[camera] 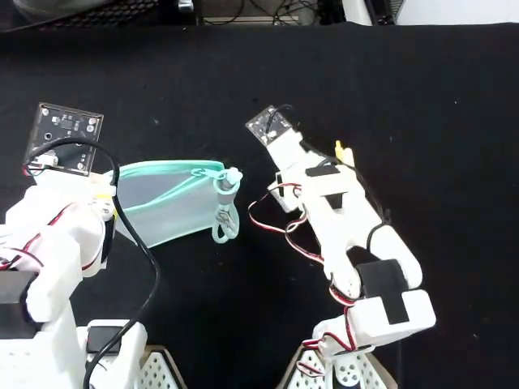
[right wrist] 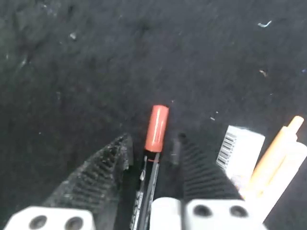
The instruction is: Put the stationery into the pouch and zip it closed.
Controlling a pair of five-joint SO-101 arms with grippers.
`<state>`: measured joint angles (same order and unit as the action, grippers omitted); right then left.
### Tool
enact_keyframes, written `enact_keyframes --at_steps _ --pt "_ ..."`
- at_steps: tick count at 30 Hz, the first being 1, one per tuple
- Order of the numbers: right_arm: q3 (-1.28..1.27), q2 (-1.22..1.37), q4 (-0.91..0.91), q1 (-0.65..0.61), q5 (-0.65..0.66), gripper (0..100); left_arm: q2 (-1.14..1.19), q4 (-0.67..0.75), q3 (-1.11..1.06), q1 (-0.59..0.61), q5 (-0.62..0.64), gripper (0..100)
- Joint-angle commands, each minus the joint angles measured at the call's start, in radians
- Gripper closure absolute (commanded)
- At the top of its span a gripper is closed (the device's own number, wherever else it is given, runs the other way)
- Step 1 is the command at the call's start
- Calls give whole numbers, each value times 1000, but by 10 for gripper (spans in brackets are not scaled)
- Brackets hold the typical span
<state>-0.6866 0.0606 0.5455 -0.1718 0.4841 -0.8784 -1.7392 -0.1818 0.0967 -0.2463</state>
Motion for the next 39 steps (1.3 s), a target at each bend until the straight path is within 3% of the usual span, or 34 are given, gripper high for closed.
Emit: enact_keyframes --at_steps 1,5,13,20,25,30,34,39 --pt "25 -4 -20 -12 -8 953 6 -17 -64 7 0 970" --pt "45 4 21 -12 -8 974 6 -12 -64 7 0 968" --pt "137 65 115 -11 -9 805 6 -12 -64 7 -2 968" --pt "400 226 273 -25 -3 850 6 -12 -56 7 -2 967" --pt "725 429 569 -34 -2 852 6 -11 -56 7 -2 967" --pt "918 553 726 -5 2 985 6 -11 -59 7 -5 967" --pt "906 461 740 17 2 986 6 -11 -61 7 -5 967" --pt "782 124 799 15 34 986 6 -11 -62 7 -5 967"
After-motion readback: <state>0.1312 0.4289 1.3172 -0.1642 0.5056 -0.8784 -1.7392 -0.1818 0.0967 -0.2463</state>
